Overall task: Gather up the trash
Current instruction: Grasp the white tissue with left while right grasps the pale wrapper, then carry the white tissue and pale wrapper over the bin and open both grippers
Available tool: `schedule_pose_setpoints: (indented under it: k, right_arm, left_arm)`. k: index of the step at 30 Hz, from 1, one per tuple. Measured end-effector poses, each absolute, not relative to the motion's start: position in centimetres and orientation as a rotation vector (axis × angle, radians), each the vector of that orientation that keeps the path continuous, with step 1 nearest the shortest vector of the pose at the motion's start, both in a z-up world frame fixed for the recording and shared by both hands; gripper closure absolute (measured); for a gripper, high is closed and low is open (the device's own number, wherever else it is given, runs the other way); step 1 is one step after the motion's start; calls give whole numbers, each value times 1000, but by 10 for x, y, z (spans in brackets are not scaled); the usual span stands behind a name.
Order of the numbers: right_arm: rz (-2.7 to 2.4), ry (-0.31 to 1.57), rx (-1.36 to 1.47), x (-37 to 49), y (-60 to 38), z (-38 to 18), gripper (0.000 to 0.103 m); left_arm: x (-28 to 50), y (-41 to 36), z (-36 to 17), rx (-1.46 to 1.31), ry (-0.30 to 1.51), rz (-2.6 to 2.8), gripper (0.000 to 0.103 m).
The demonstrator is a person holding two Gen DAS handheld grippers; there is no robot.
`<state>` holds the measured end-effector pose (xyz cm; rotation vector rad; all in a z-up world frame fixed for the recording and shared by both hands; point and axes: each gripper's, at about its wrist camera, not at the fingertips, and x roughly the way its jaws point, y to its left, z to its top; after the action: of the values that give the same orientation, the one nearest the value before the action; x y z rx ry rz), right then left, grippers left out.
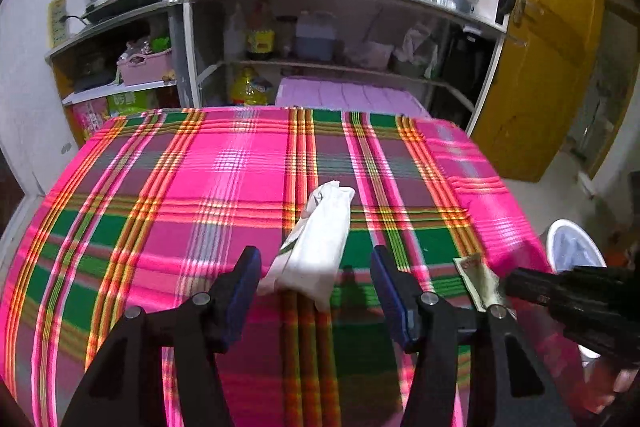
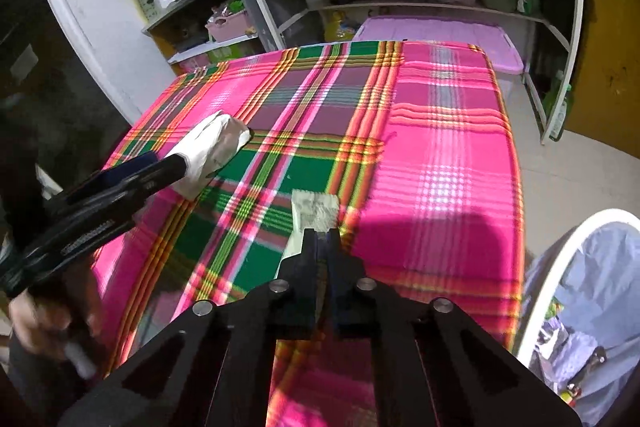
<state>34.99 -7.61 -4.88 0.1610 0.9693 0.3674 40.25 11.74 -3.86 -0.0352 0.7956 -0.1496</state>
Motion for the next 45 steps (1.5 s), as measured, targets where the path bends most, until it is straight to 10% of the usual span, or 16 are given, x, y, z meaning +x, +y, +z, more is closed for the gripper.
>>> schedule_pose_setpoints:
  k: [14, 18, 23, 26, 45]
  right_arm:
    - [450, 946, 185, 343, -81, -46, 97]
    - [464, 934, 129, 345, -66, -46, 57]
    - [426, 984, 52, 356, -51, -62, 59]
    - [383, 976, 0, 356, -48, -62, 80]
    - [414, 884, 99, 276, -104, -18, 81]
  left_arm:
    - [400, 103, -50, -6, 823, -148, 82]
    - [381, 104, -36, -24, 784, -166, 82]
    - [365, 107, -24, -51, 761, -189, 82]
    - [358, 107, -22, -53, 757, -192, 82]
    - [277, 69, 3, -120, 706, -259, 82]
